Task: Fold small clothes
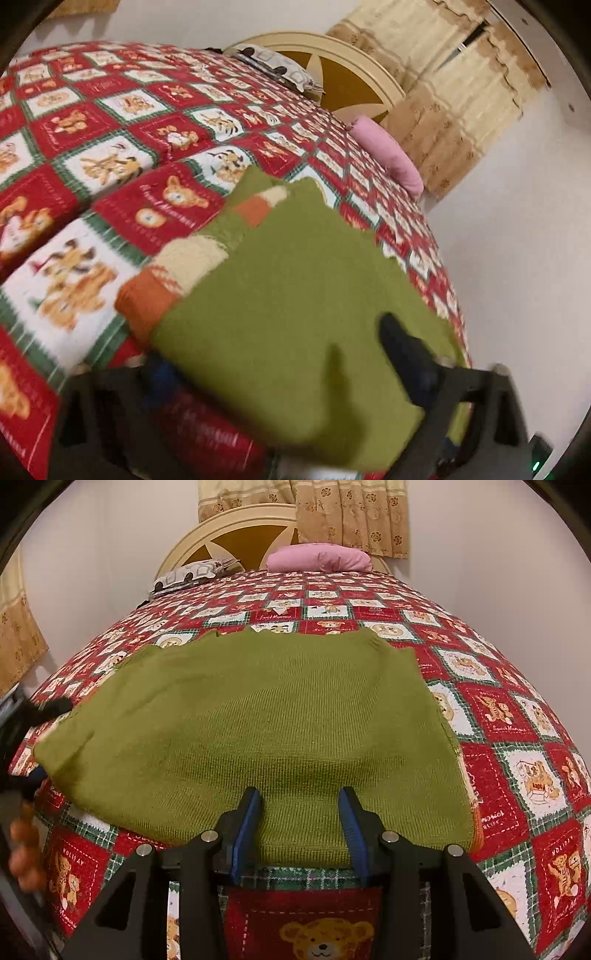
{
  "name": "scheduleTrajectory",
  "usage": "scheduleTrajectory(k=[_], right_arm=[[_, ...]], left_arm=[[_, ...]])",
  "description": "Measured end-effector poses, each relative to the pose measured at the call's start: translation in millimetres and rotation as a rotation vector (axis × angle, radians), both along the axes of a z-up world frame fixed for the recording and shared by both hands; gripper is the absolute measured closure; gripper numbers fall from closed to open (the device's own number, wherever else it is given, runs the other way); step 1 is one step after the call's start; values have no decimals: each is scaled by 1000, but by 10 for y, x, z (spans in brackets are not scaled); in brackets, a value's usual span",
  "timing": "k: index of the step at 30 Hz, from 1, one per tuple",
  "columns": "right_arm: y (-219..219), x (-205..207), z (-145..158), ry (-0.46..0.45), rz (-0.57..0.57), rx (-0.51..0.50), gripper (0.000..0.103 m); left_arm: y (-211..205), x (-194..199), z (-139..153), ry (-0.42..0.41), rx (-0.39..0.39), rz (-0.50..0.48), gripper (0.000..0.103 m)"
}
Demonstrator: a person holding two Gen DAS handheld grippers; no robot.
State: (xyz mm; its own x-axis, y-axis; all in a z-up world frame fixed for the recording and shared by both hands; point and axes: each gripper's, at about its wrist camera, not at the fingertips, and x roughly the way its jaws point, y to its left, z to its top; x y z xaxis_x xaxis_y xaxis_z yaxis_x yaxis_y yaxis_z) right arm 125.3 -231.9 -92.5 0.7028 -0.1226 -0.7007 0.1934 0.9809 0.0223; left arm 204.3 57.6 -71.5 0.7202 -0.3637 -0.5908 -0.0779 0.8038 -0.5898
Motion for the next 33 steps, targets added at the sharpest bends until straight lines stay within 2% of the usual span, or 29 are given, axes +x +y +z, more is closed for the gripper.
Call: scheduleTrajectory(k=[1,2,3,4,5,6,9,11,13,15,17,18,21,23,27,30,33], right_arm=[[-3,-1,5,-2,0,1,58],[-6,1,9,-1,1,2,58],[0,6,20,1,-1,-2,63],[24,0,32,3,-2,-10,70],[45,9,66,2,5,-6,87],[71,25,101,-4,16,13,92],[229,166,267,-46,52,107,92],[438,341,360,-66,98,114,92],[663,526,390,-77,141,103,92],[787,693,295,-50,170,106,92],[872,876,-13,47,190,113,92],[877,857,-23,2,191,102,92],[812,847,-14,-8,192,150,92],[773,845,-27,-13,192,180,92],[747,833,-17,-11,189,190,92],[611,699,116,-49,164,259,91],[354,487,253,-93,96,265,91]], left_arm=[[-16,45,-3,-5,28,-7,39],[-29,53,-16,-8,57,-14,57],[-36,64,-59,0,73,-25,66],[-14,60,-117,14,45,-36,71],[13,57,-145,17,24,-35,71],[31,56,-151,15,10,-35,71],[9,40,-133,12,27,-34,71],[29,22,-138,13,11,-33,65],[83,17,-172,13,-33,-34,64],[104,25,-187,11,-49,-29,64],[80,20,-184,7,-32,-27,64],[66,21,-186,6,-25,-26,63],[53,43,-168,1,-20,-16,60],[20,65,-142,1,9,-11,60],[-87,105,-36,-21,86,-38,76],[-188,111,179,-102,165,-75,83],[-441,54,417,-196,306,-127,85]])
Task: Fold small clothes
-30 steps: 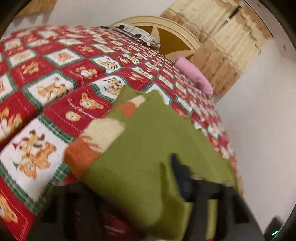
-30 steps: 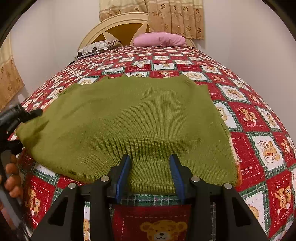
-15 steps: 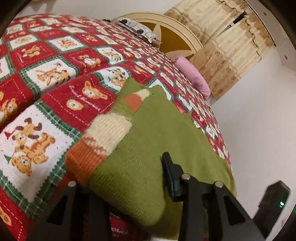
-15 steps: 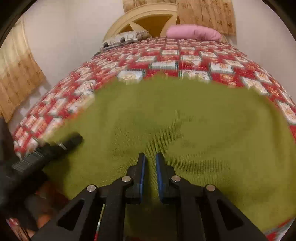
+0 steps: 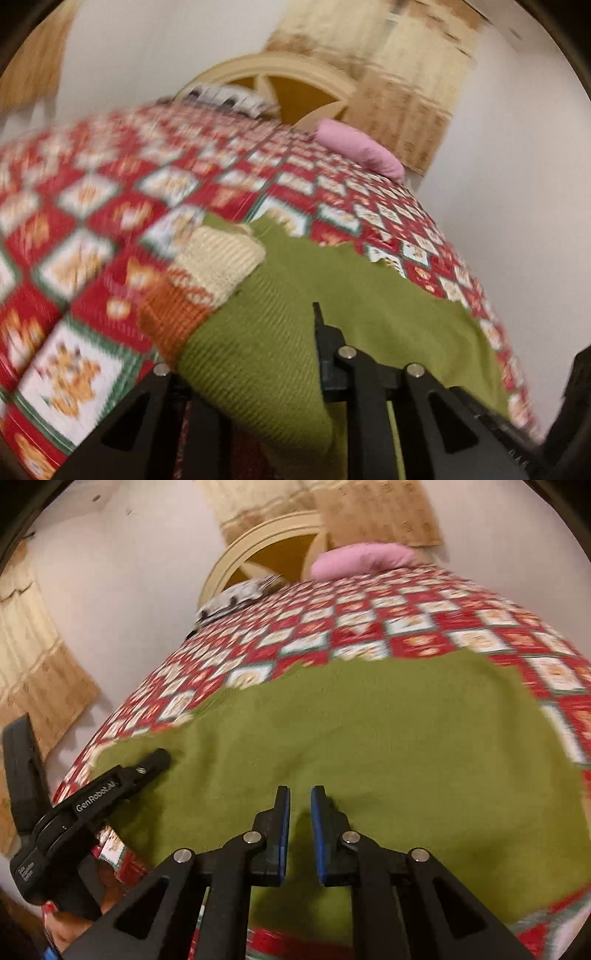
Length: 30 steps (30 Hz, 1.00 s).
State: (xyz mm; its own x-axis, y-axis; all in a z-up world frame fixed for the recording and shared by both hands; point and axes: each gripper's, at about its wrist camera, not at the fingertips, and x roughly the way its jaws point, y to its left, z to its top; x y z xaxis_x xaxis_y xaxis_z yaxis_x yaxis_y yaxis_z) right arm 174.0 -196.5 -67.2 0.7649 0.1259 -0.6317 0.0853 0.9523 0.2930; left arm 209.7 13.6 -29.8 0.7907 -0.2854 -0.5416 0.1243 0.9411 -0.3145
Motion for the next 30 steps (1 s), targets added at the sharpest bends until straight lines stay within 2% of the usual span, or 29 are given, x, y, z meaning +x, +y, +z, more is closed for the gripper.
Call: scheduleTrajectory(k=[3,7,11,14,17,20,26,28,30], right_arm=[[-230,-134,-6,15,-25,22,91],[-463,-275,-189,43,-64,87,91],[-551,-358,-280,32,-68,148,91],[-544,-353,-310,36,-68,148,91],[-580,-361,-344,41,-72,171,92],[-658,-370,-381,41,-71,232,92],[-722,-454,-276,46,-63,255,90],[-827,-523,-123,1,-76,275,80],[-952,-509,30,-41,-90,307,42]], left_arm=[[-218,-103,126,-69,64,-70,86],[-639,-316,243,-173,186,-202,87],[-1047,-501,186,-230,308,-351,88],[-1216,-508,14,-172,342,-440,88],[-1300,-474,-128,-106,370,-466,88],[-1246,-429,-124,-85,331,-481,88],[-1227,-391,-172,-60,287,-494,88],[-1231,-393,-190,-54,267,-500,88],[-1202,-375,-196,-47,243,-503,88]])
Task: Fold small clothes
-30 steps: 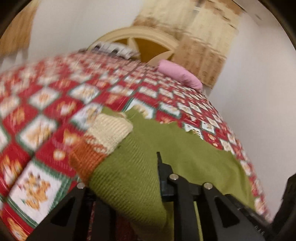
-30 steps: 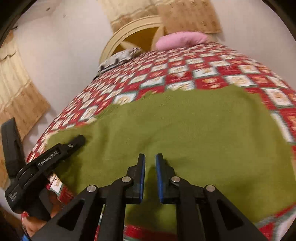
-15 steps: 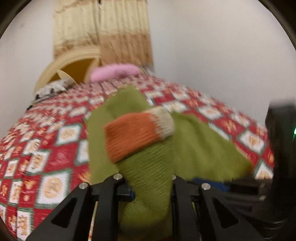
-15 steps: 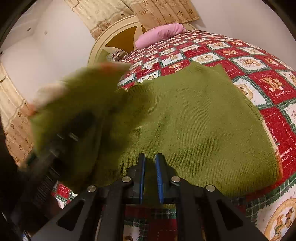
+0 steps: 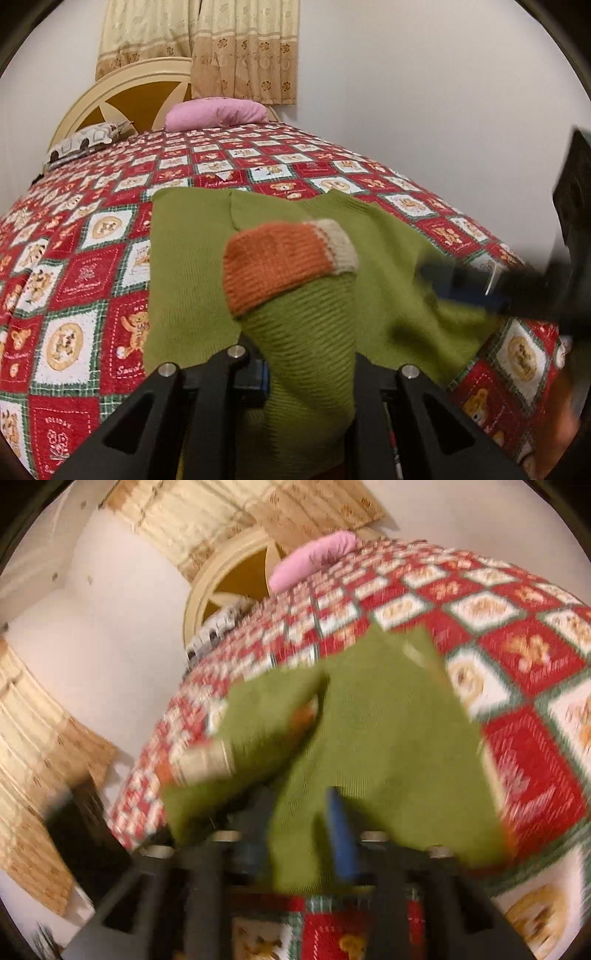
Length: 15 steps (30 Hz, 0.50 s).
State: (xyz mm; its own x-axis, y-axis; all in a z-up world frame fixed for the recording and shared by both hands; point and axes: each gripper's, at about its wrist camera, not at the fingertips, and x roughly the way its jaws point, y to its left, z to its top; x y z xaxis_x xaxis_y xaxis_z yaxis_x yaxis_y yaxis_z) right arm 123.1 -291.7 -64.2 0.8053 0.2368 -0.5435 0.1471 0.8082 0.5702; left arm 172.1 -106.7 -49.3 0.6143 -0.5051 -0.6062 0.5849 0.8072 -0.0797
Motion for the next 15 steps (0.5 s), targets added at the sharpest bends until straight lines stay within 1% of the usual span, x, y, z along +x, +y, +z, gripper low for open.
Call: scheduleTrajectory(k=[1,3,4,5,7,10,12,15], right_arm=[[-47,52,56,-12,-5,6,40],[-130,238,189,-34,7,18,40],[-156,386,229,-39,39,35,40],[-160,582,228,-18,80,55,40],[-138,874,142,46,107,71,40],[-54,1170,-52,117,153,117,40],[-6,1288,-149,147,169,129,40],[53,1439,-235,158,179,160,41]], left_arm=[[14,2,0,4,-9,0,88],[29,1,5,7,-23,2,88],[33,-4,11,7,-31,3,88],[42,-7,18,7,-39,4,88],[91,1,23,10,-63,7,88],[209,19,41,23,-129,18,88],[257,34,47,31,-160,24,88],[239,41,45,34,-159,20,88]])
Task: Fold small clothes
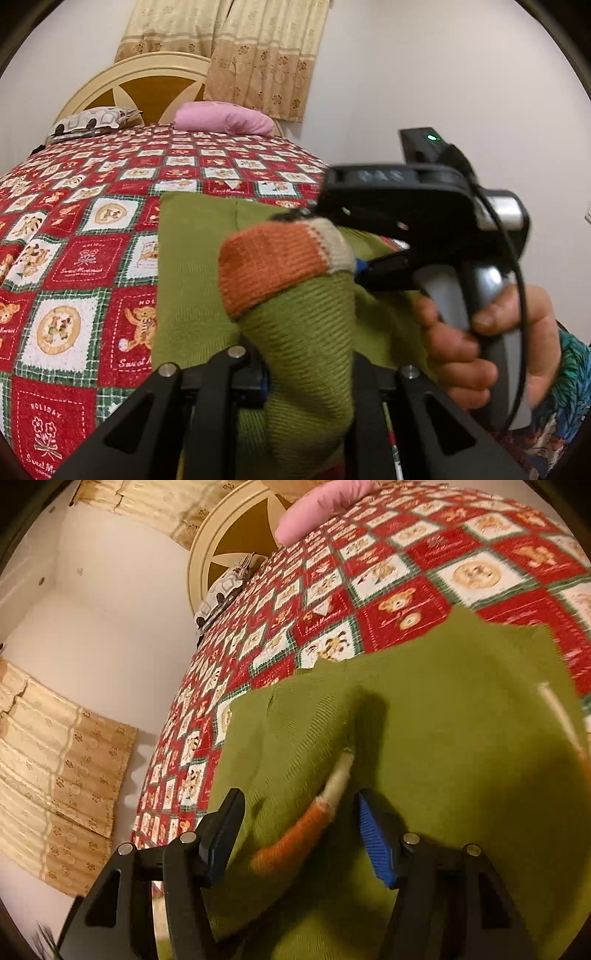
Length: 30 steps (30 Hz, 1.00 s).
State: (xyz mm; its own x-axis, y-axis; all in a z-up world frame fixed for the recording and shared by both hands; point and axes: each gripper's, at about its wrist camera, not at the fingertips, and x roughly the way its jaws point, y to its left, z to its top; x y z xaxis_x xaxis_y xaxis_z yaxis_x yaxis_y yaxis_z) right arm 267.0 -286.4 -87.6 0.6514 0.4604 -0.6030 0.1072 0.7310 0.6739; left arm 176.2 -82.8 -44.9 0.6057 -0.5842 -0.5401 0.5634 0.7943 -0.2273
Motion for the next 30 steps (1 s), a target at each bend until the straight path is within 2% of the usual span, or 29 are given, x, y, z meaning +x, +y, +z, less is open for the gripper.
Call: scheduleTrajectory(k=[1,2,3,4,7,10,14,18,22,28,30], right_arm=[[-11,36,-11,-6,-2,11,42],[-12,75,-13,-18,-4,15,56],[3,113,-4,-22,-1,1,80],[41,169,-3,-8,9,-43,87],[135,170,94,-32,25,-155,90],[182,85,329,-109,49,-248,90],[121,-36,655,-182,83,-336,91],[-84,-122,834,-199,88,-457,91],[-447,-168,708,-145,72,-493,91],[-841,-195,236,-47,41,-476,91],[-886,-175,88,-32,35,-458,91]], left_arm=[[-14,1,0,0,4,-1,88],[-21,1,3,0,3,-2,88],[-18,6,3,1,0,-2,88],[-10,16,-2,8,-3,-3,88],[17,30,11,20,-18,2,88],[-1,-40,133,-20,-23,14,88],[-275,-238,329,-111,45,-1,88],[-633,-307,354,-142,92,-45,88],[-999,-339,287,-143,161,-97,88],[-1324,-410,72,-105,290,-170,88],[-1356,-399,31,-87,318,-183,81]])
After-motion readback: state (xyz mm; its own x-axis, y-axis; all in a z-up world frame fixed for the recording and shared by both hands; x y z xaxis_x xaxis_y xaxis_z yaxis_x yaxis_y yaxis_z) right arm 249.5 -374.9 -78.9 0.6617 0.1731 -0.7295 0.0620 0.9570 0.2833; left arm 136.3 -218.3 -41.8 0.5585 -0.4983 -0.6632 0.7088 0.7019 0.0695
